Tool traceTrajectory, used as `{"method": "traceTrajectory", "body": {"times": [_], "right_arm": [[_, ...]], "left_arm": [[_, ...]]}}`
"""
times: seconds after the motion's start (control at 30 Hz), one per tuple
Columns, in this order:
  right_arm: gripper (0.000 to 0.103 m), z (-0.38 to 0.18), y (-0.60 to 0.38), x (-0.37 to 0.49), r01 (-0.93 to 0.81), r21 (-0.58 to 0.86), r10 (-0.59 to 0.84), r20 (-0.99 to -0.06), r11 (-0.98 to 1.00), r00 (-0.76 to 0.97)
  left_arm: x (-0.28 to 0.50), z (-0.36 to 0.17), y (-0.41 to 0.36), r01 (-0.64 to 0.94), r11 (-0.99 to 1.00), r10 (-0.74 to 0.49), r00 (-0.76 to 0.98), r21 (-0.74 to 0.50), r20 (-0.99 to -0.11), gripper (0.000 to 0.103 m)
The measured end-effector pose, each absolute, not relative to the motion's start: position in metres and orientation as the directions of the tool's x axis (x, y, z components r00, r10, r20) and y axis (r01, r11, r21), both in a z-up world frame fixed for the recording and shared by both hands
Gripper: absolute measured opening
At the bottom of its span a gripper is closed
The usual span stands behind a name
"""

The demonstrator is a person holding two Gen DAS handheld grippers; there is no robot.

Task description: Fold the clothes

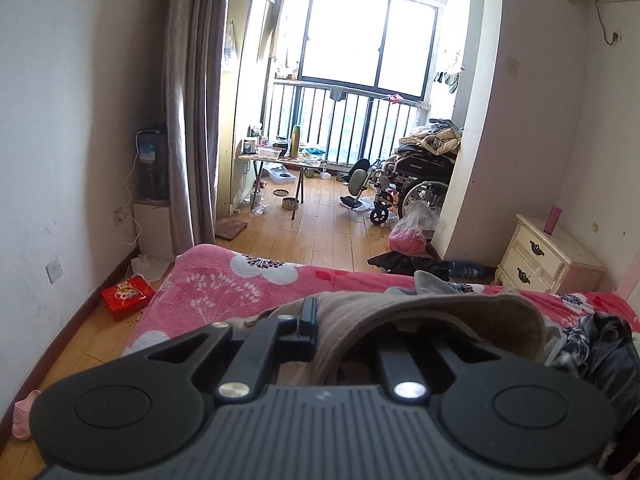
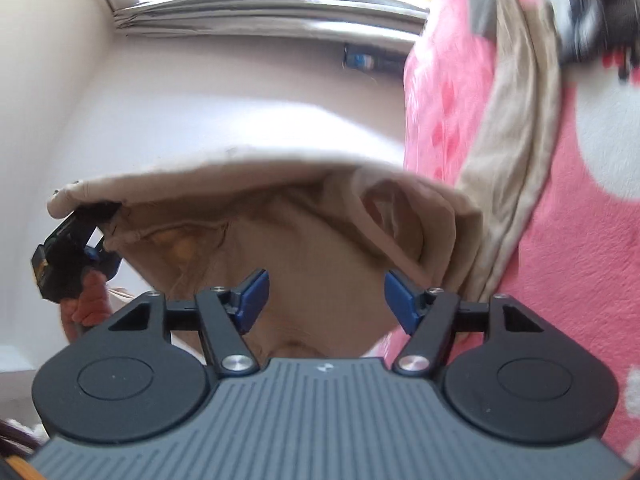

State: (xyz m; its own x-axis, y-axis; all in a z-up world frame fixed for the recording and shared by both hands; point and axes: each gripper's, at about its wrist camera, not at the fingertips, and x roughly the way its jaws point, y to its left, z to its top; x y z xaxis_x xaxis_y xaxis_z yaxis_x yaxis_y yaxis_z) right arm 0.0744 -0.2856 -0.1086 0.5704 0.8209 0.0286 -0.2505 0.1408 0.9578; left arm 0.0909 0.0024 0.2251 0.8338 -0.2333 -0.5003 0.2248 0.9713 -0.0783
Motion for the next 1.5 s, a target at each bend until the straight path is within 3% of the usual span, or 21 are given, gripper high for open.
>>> {"method": "traceTrajectory", "body": {"times": [0.1, 0.23, 0.3, 0.4, 0.47, 0.53, 0.6, 0.63, 0.73, 0.8, 0.9, 1.0, 1.2, 1.37, 1.5], "right_arm": [[0.065, -0.055, -0.282, 0.053, -0.432, 0.821, 0.772, -0.016, 0.372, 0.635], [0.078, 0.023, -0.242, 0.026, -0.636, 0.362, 0.692, -0.036, 0.682, 0.721], [0.080, 0.046, -0.220, 0.018, -0.641, 0.146, 0.647, 0.007, 0.754, 0.763], [0.080, 0.069, -0.200, 0.020, -0.614, 0.002, 0.613, 0.039, 0.790, 0.789], [0.076, 0.083, -0.193, 0.024, -0.621, -0.018, 0.621, 0.021, 0.784, 0.784], [0.052, 0.097, -0.184, 0.028, -0.636, -0.028, 0.636, -0.020, 0.771, 0.772], [0.012, 0.107, -0.172, 0.030, -0.646, -0.066, 0.643, -0.058, 0.761, 0.764], [0.008, 0.108, -0.161, 0.033, -0.639, -0.093, 0.635, -0.073, 0.763, 0.769], [0.005, 0.117, -0.148, 0.044, -0.635, -0.072, 0.626, -0.115, 0.769, 0.771], [0.003, 0.125, -0.134, 0.056, -0.631, -0.055, 0.618, -0.158, 0.774, 0.771], [0.003, 0.138, -0.103, 0.079, -0.612, -0.062, 0.584, -0.237, 0.788, 0.776], [0.003, 0.151, -0.073, 0.109, -0.604, -0.058, 0.560, -0.315, 0.795, 0.767], [0.003, 0.166, -0.017, 0.141, -0.582, -0.062, 0.516, -0.394, 0.811, 0.761], [0.003, 0.160, 0.018, 0.145, -0.576, -0.081, 0.491, -0.434, 0.814, 0.755], [0.003, 0.163, 0.034, 0.135, -0.578, -0.059, 0.503, -0.427, 0.814, 0.751]], "left_arm": [[0.073, 0.241, 0.004, 0.215, 0.975, -0.210, 0.841, -0.047, -0.498, 0.009], [0.063, 0.222, -0.009, 0.286, 0.958, -0.247, 0.817, -0.005, -0.521, 0.009], [0.059, 0.214, -0.015, 0.328, 0.944, -0.272, 0.800, 0.011, -0.534, 0.009], [0.054, 0.204, -0.019, 0.398, 0.917, -0.315, 0.765, 0.028, -0.562, 0.009], [0.050, 0.197, -0.020, 0.444, 0.895, -0.340, 0.737, 0.039, -0.583, 0.009], [0.046, 0.190, -0.014, 0.477, 0.879, -0.373, 0.713, 0.021, -0.594, 0.009], [0.045, 0.182, -0.001, 0.496, 0.868, -0.408, 0.694, -0.018, -0.594, 0.011], [0.044, 0.178, 0.005, 0.504, 0.863, -0.426, 0.684, -0.037, -0.592, 0.012], [0.036, 0.159, 0.037, 0.519, 0.848, -0.480, 0.667, -0.107, -0.570, 0.028], [0.016, 0.144, 0.065, 0.501, 0.858, -0.481, 0.702, -0.116, -0.525, 0.060], [-0.012, 0.113, 0.108, 0.465, 0.873, -0.474, 0.734, -0.149, -0.486, 0.076], [-0.027, 0.068, 0.134, 0.439, 0.871, -0.486, 0.708, -0.221, -0.513, 0.084], [-0.042, -0.025, 0.141, 0.400, 0.879, -0.472, 0.648, -0.259, -0.598, 0.086], [-0.047, -0.052, 0.139, 0.411, 0.859, -0.511, 0.635, -0.306, -0.580, 0.090], [-0.040, -0.064, 0.139, 0.333, 0.911, -0.412, 0.695, -0.244, -0.590, 0.090]]}}
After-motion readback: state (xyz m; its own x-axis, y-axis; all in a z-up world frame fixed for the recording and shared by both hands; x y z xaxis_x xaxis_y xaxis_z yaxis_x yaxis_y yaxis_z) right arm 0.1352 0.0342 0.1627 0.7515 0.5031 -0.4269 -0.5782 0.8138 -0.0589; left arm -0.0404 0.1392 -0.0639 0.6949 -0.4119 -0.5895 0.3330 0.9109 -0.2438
